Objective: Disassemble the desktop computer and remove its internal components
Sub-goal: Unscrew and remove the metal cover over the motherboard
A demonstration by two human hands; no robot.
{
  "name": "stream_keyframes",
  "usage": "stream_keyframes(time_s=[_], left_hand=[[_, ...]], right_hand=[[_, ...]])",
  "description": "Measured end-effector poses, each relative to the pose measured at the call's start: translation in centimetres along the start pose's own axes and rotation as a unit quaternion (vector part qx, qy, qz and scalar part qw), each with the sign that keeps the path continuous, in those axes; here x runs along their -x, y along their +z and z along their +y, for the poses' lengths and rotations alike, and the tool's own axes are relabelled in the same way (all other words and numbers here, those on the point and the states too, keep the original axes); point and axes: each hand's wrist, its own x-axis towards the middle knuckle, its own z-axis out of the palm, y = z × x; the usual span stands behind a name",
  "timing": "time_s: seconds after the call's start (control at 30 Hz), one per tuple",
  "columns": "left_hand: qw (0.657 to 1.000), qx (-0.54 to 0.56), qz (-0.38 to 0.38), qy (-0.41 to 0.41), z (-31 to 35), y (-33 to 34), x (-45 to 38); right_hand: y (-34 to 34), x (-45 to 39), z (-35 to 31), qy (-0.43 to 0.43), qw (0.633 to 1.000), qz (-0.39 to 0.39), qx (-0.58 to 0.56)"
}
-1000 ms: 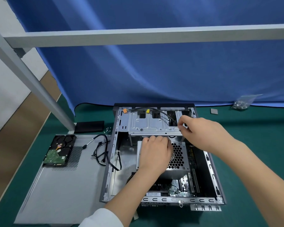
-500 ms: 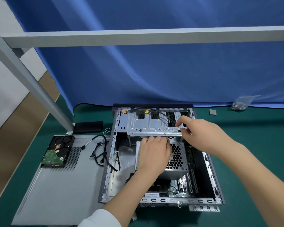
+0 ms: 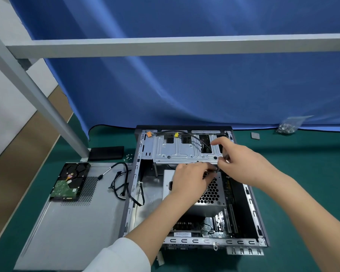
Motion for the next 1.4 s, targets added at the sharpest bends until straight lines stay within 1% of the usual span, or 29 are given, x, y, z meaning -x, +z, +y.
stream_keyframes(time_s=[0.17,0.33,0.47,0.53,0.67,0.83,1.07,1.17,1.3,1.33,1.4], left_hand=[[0.999,0.017,0.022,0.024,-0.2,0.3,0.2],[0.998,0.017,0.037,0.037,-0.2,0.4,0.3],[0.999,0.017,0.033,0.033,-0.2,0.3,0.3],[0.999,0.017,0.036,0.036,-0.2,0.4,0.3],[0.998,0.018,0.047,0.042,-0.2,0.4,0.3],[0.998,0.019,0.045,0.035,-0.2,0.5,0.3],[0.997,0.023,0.062,0.046,-0.2,0.5,0.4],[0.997,0.021,0.055,0.046,-0.2,0.6,0.3],[0.998,0.031,0.048,0.018,-0.3,0.7,0.2],[0.998,0.032,0.049,0.016,-0.3,0.7,0.1],[0.997,0.033,0.059,0.024,-0.2,0.6,0.1]], right_hand=[[0.1,-0.2,0.3,0.027,0.998,0.040,0.040],[0.2,-0.2,0.3,0.035,0.999,0.007,-0.003],[0.2,-0.5,0.2,0.040,0.998,0.035,0.025],[0.3,-0.6,0.3,0.036,0.999,0.035,0.015],[0.3,-0.5,0.2,0.035,0.999,-0.005,-0.017],[0.5,-0.8,0.2,0.060,0.998,0.018,-0.013],[0.6,-0.4,0.1,0.040,0.994,-0.028,-0.095],[0.8,-0.7,0.3,0.042,0.992,-0.017,-0.120],[1.6,-0.9,0.9,0.032,0.974,-0.002,-0.226],[1.8,-0.9,0.9,0.033,0.970,-0.006,-0.239],[2.2,-0.8,1.0,0.045,0.972,-0.015,-0.231]])
